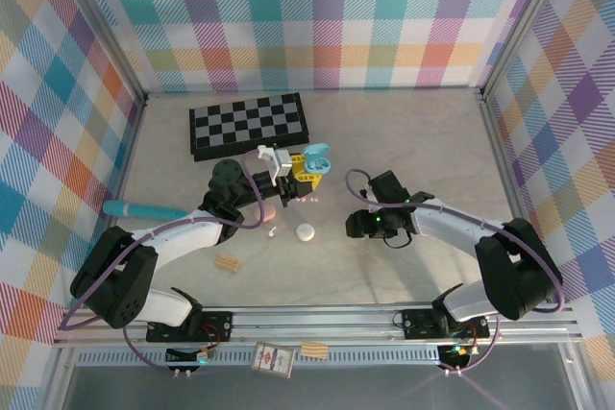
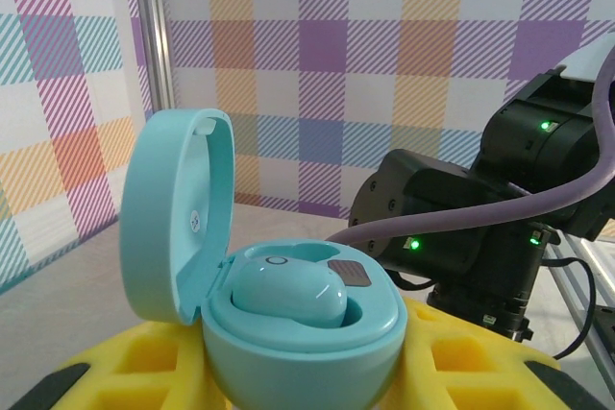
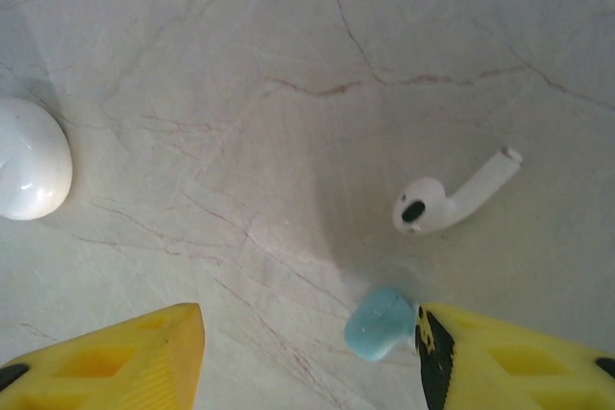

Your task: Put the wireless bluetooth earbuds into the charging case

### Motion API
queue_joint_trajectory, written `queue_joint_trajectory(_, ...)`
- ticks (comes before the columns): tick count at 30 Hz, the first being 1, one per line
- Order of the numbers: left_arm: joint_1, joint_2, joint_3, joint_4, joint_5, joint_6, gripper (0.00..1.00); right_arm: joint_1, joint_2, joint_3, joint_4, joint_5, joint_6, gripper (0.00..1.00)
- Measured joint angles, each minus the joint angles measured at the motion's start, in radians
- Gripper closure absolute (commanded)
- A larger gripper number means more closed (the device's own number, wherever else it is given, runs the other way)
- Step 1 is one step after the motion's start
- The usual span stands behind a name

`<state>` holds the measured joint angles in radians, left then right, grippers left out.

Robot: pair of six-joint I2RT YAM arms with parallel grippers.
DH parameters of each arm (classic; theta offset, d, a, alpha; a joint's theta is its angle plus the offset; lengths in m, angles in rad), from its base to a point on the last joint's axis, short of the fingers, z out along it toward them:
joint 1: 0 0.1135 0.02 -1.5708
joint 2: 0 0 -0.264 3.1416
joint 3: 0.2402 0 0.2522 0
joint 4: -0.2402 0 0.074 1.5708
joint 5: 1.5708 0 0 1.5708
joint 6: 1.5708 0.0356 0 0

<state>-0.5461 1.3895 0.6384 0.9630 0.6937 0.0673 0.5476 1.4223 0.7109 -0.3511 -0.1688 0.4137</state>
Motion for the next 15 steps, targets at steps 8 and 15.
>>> queue_joint_trajectory(8, 0.000, -0.009, 0.000, 0.000, 0.001, 0.000, 0.66, -0.011, 0.077, 0.026, 0.036, -0.004, -0.021, 0.38)
queue_joint_trajectory(15, 0.007, -0.022, 0.000, 0.001, 0.001, 0.000, 0.66, -0.016, 0.090, 0.023, 0.042, -0.026, -0.031, 0.36)
